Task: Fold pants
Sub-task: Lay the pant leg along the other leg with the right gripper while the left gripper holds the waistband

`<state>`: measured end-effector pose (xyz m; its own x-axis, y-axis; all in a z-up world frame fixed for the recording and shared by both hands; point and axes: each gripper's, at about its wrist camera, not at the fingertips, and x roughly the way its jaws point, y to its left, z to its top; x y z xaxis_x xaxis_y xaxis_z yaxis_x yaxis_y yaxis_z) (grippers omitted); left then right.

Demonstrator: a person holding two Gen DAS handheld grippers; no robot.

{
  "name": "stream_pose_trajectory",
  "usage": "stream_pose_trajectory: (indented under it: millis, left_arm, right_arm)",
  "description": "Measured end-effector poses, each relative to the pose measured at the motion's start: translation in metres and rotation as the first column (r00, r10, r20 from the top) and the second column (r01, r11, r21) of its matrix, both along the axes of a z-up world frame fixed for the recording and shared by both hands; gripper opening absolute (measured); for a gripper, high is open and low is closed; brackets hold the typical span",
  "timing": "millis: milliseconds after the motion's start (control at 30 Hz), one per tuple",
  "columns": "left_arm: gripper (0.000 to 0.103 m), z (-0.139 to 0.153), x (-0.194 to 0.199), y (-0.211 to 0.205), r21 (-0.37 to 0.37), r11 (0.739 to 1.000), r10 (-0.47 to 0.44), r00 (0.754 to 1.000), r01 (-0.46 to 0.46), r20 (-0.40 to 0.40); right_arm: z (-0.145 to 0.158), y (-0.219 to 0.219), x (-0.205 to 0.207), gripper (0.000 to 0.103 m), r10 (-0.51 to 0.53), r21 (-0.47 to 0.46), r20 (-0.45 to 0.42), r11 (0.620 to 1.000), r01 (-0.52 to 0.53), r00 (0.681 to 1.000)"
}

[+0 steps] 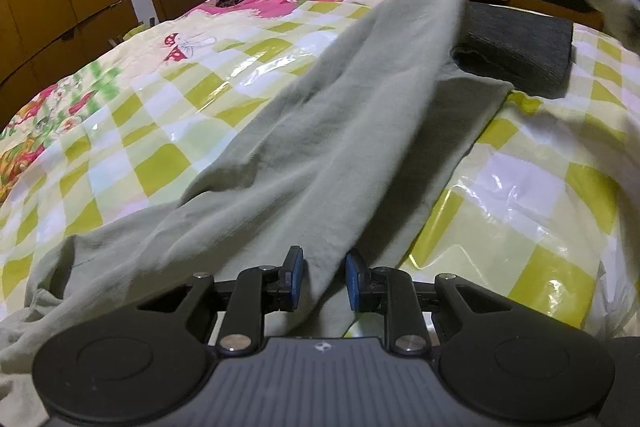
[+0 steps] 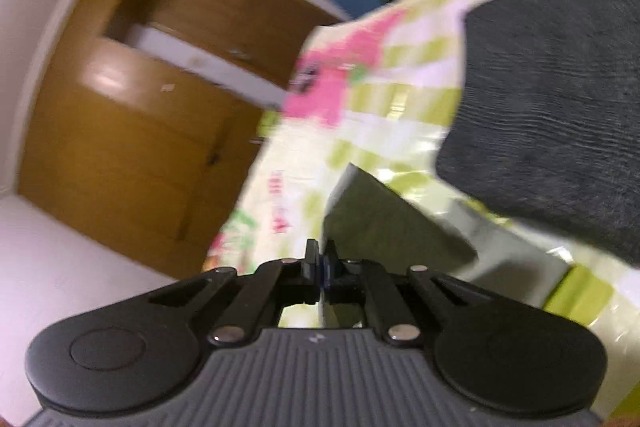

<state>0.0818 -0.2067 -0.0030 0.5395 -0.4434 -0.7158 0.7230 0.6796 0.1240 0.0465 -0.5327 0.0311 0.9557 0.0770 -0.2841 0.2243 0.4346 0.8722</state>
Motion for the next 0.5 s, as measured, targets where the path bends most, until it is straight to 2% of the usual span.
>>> stream_pose_trajectory:
  millis: [67, 133, 167, 233, 267, 367, 467, 500]
  left_arm:
    - [0.038, -0.001, 0.001, 0.003, 0.000, 1.000, 0.004, 1.000, -0.004, -0.013]
    - [0.039, -0.003, -0.001, 0.005, 0.002, 1.000, 0.000, 1.000, 0.000, -0.019]
    - [0.039, -0.004, -0.002, 0.006, 0.007, 1.000, -0.004, 1.000, 0.004, -0.018]
    - [0.039, -0.005, -0.005, 0.007, 0.017, 1.000, -0.008, 1.000, 0.008, -0.015]
    - [0.040, -0.004, -0.006, 0.008, 0.020, 1.000, -0.008, 1.000, 0.008, -0.017]
    - [0.042, -0.003, -0.005, 0.011, 0.023, 1.000, -0.002, 1.000, 0.003, -0.017]
    - [0.043, -0.003, -0.002, 0.013, 0.021, 1.000, 0.004, 1.000, -0.003, -0.016]
    - [0.043, -0.003, -0.002, 0.013, 0.019, 1.000, 0.007, 1.000, -0.006, -0.016]
  right_arm:
    - [-0.016, 0.003, -0.018, 0.004, -0.030, -0.009, -0.018, 1.000, 0.029, 0.999]
    - [-0.043, -0.001, -0.025, 0.004, -0.029, -0.015, -0.133, 1.000, 0.027, 0.991]
    - [-0.062, -0.005, -0.026, 0.004, -0.022, 0.007, -0.208, 1.000, 0.024, 0.978]
    - [-0.090, -0.007, -0.026, 0.004, -0.032, 0.025, -0.304, 0.999, 0.042, 0.952]
    - [-0.099, -0.009, -0.029, 0.004, -0.027, 0.034, -0.321, 0.999, 0.040, 0.947]
    - [-0.103, -0.011, -0.041, 0.008, -0.055, 0.114, -0.284, 0.989, 0.091, 0.957]
    - [-0.094, -0.010, -0.054, 0.017, -0.083, 0.090, -0.282, 0.990, 0.112, 0.956]
    - [-0.092, -0.010, -0.056, 0.023, -0.092, 0.086, -0.280, 0.989, 0.121, 0.955]
